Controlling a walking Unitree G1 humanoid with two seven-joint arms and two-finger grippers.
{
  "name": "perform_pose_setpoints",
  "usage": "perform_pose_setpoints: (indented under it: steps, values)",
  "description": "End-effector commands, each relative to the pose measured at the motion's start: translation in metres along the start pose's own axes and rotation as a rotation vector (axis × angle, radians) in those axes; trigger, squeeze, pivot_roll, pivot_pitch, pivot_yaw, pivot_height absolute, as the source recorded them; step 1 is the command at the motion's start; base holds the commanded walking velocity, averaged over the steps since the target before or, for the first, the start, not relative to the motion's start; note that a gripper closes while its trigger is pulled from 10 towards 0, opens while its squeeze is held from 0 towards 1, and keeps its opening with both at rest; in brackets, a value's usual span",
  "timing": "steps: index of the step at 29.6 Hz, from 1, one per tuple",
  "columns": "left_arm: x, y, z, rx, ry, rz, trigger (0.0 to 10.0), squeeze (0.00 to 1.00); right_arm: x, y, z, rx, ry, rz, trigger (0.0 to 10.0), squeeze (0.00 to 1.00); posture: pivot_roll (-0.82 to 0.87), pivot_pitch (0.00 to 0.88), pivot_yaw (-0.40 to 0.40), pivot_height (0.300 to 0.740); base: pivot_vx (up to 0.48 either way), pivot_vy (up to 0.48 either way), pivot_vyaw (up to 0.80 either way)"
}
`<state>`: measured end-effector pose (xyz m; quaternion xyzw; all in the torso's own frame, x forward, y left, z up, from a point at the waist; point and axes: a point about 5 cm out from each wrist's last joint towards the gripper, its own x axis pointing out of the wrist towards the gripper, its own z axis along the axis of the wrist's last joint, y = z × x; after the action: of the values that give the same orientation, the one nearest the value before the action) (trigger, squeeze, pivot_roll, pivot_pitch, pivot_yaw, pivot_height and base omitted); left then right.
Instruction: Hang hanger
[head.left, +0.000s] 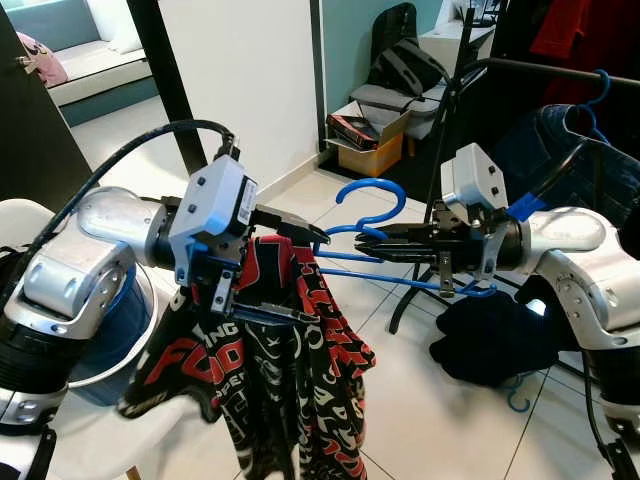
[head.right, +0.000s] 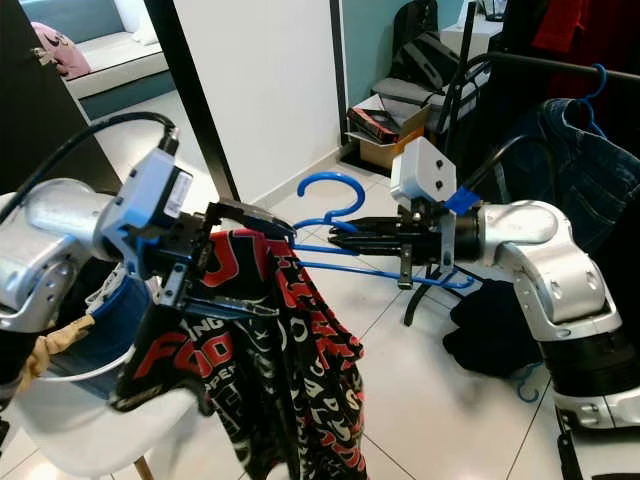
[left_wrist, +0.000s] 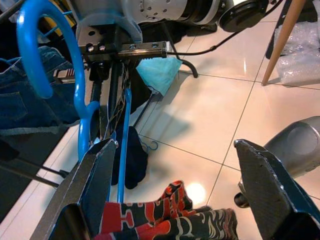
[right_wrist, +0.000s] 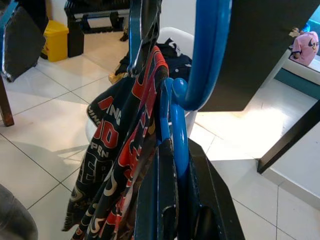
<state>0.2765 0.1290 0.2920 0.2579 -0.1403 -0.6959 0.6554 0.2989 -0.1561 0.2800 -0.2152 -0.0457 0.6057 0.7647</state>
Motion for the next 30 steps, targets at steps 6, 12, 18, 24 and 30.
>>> perform_pose_setpoints:
  steps: [6, 12, 18, 24, 30]
  values:
    - [-0.007, 0.011, -0.007, -0.008, 0.020, 0.108, 10.0, 0.00, 0.006, 0.008, 0.010, -0.041, -0.032, 0.063, 10.0, 0.00, -0.06, 0.000, 0.076, 0.740, 0.000, 0.000, 0.00]
    - [-0.030, 0.020, -0.011, -0.033, 0.030, 0.229, 10.0, 0.00, 0.004, 0.013, 0.010, -0.032, -0.024, 0.086, 10.0, 0.00, -0.06, 0.000, 0.075, 0.740, 0.000, 0.000, 0.00]
    - [-0.051, 0.019, -0.018, -0.061, 0.060, 0.286, 10.0, 0.00, 0.003, 0.013, 0.009, -0.027, -0.024, 0.098, 10.0, 0.00, -0.05, 0.000, 0.070, 0.740, 0.000, 0.000, 0.00]
    - [-0.037, 0.003, -0.032, -0.125, 0.065, 0.180, 7.4, 0.00, 0.003, 0.013, 0.013, -0.032, -0.038, 0.102, 10.0, 0.00, -0.05, 0.000, 0.068, 0.740, 0.000, 0.000, 0.00]
    - [-0.027, 0.000, -0.037, -0.150, 0.049, 0.137, 3.5, 0.00, 0.003, 0.014, 0.015, -0.032, -0.045, 0.106, 10.0, 0.00, -0.06, 0.000, 0.070, 0.740, 0.000, 0.000, 0.00]
